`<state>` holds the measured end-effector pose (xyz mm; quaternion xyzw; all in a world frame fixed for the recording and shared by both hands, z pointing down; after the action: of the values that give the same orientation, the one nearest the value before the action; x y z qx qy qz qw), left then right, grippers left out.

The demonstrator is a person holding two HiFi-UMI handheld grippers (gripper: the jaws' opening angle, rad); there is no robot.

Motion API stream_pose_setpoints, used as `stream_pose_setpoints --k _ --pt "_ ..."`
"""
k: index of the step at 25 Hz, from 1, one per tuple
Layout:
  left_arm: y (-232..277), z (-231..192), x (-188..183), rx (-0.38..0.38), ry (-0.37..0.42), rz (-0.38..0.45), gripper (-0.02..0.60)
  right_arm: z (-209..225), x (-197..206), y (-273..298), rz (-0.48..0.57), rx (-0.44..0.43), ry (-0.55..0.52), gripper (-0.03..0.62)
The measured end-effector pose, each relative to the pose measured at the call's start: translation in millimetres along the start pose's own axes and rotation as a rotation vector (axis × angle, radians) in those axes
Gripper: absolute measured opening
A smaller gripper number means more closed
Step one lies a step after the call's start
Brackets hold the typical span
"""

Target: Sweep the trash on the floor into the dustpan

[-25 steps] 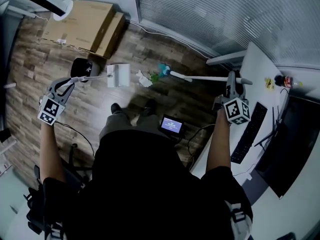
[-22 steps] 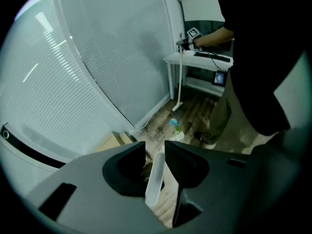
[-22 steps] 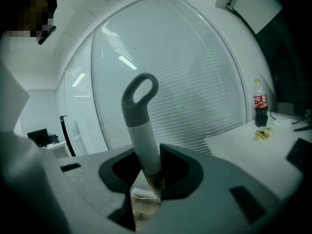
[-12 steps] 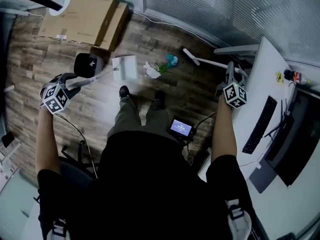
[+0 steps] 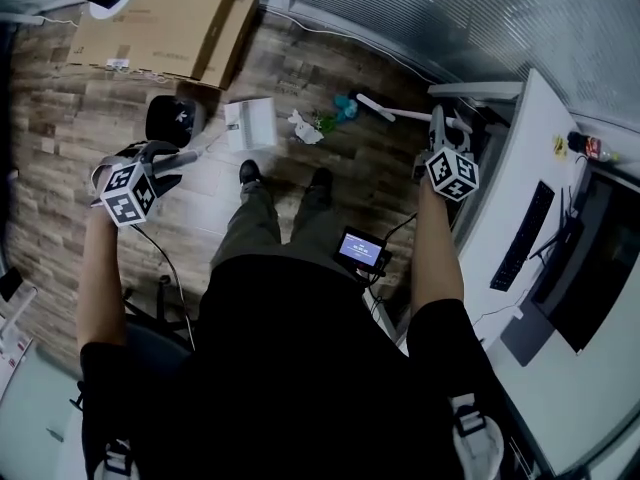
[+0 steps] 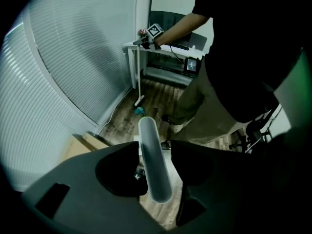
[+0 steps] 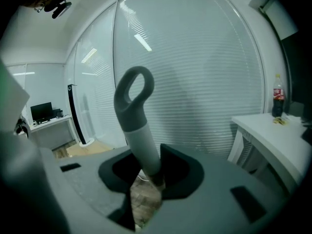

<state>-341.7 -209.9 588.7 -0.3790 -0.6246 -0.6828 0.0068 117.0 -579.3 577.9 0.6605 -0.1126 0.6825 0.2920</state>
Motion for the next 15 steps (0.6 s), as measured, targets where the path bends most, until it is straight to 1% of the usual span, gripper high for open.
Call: stream_pose_setpoints --k 2,4,7,11,13,15 --pt "4.6 0.6 6.1 0.019 -0.01 0.007 0.151 -7.7 3.4 -3.0 -0.008 0.025 0.031 0.1" --pt "5.5 -1.6 7.9 0.015 -0.045 0.046 0.141 -16.3 8.2 -5.6 -0.024 0.056 0.066 0.106" --pt "6.4 -4.0 6.2 0.012 -0.076 0.093 0.138 -35.4 18.1 -9.7 -0.059 0.079 0.11 0.119" --pt "9.0 0.6 2.7 0.019 -0.085 0.148 0.137 -66.2 34.3 -21.8 -0.108 0.077 0.141 0.14" --pt "9.7 3.8 1.9 0.027 -0.089 0.163 0.137 -82.0 40.6 -28.1 -0.142 0.07 0.147 0.144" --pt "10.4 4.7 2.4 0.03 -0.093 0.178 0.137 -95.5 44.3 -34.5 -0.166 0.083 0.167 0.149"
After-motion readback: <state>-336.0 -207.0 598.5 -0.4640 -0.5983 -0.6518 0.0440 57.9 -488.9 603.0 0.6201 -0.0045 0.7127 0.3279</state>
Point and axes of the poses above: the fingertips, and each gripper's own axes: y forward along the fingers, z to its right, x out of its underside, the point moved 6 cm from there along -y, backward along the fingers, and after that the axes turned 11 degrees about z, right-handed, at the moved point
